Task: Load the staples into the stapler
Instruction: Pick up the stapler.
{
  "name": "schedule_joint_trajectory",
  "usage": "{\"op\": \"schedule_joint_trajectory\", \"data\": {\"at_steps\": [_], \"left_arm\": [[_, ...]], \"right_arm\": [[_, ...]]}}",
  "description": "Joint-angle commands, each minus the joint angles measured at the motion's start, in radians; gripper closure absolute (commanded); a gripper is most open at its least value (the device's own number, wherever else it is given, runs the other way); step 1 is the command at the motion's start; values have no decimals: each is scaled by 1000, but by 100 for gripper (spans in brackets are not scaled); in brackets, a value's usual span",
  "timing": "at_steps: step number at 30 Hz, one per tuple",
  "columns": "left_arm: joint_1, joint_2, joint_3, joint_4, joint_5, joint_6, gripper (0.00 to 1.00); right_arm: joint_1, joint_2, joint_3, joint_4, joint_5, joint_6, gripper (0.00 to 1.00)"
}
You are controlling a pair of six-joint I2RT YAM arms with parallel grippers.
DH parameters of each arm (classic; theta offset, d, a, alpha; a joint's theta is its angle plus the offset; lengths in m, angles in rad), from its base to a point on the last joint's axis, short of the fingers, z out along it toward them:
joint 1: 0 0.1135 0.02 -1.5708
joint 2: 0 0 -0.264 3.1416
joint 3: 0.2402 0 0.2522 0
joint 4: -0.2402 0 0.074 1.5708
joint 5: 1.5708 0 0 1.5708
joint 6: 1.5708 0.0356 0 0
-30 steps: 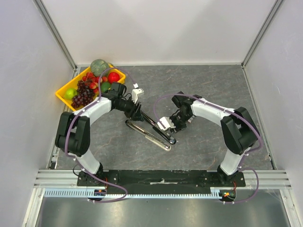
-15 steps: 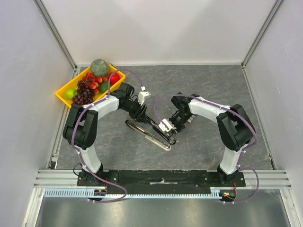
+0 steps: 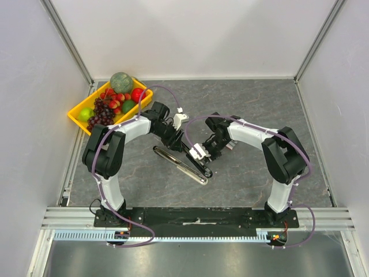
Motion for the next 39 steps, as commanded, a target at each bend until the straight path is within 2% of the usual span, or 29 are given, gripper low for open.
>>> {"op": "schedule_joint_trajectory", "data": {"at_steps": [1,6,14,17,19,27,34,39], "left_arm": [[-11,13,43,19,-17,35,45],[-14,24,51,13,-23,34,45],[-20,30,55,10,-34,34,45],[-20,29,55,9,-35,34,45],[-22,29,54,10,-37,34,46],[-22,24,51,10,-37,35,46],[-22,12,54,3,-69,17,46],[-20,-13,57,3,-106,0,46]], "right_arm": [[9,21,16,55,-46,42,60],[12,24,7,84,-43,58,61],[12,69,59,-43,-57,-36,62],[11,79,67,-45,-57,-37,67],[9,88,84,-46,-57,-27,75],[-3,76,111,-56,-52,-5,78],[3,40,98,-8,79,62,80],[67,-13,75,41,288,177,80]]}}
